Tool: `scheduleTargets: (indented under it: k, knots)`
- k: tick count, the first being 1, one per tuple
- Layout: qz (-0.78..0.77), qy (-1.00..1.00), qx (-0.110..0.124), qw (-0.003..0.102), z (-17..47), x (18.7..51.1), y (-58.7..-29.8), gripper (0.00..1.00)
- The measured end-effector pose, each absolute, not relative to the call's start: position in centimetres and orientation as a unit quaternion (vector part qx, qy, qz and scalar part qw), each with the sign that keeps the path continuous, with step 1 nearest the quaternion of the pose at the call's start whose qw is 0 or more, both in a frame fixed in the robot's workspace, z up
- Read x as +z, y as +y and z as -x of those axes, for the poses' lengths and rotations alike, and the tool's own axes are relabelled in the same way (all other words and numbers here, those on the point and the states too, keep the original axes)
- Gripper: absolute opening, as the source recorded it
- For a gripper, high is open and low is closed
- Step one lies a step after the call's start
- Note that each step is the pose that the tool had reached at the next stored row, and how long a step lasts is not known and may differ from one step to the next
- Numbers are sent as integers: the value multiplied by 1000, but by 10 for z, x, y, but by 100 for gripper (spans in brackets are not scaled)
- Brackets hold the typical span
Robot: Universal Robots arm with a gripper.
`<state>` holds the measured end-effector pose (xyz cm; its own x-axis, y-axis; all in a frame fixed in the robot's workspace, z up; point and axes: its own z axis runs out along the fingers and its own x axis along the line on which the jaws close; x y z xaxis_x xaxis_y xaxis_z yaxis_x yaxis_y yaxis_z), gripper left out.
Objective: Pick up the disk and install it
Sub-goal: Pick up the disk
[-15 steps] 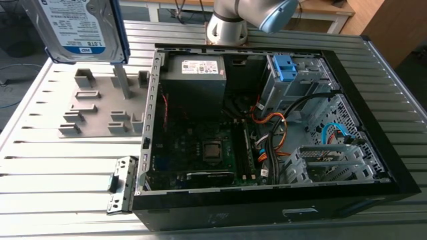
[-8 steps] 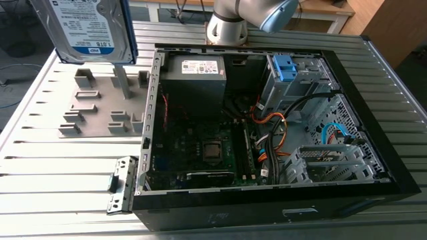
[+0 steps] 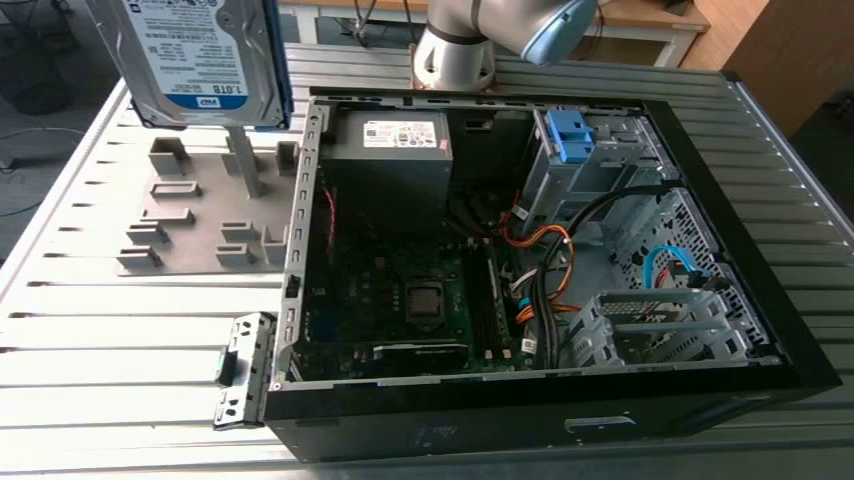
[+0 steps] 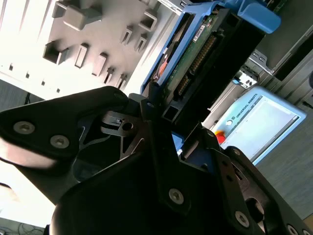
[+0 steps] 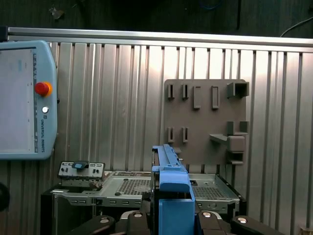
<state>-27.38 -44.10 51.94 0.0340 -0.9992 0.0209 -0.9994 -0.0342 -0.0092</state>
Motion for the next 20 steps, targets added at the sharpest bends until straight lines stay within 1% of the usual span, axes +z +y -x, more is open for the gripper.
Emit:
scheduleTargets:
  k: [20]
  knots:
    - [-719, -695, 11, 4, 239, 519, -441, 36]
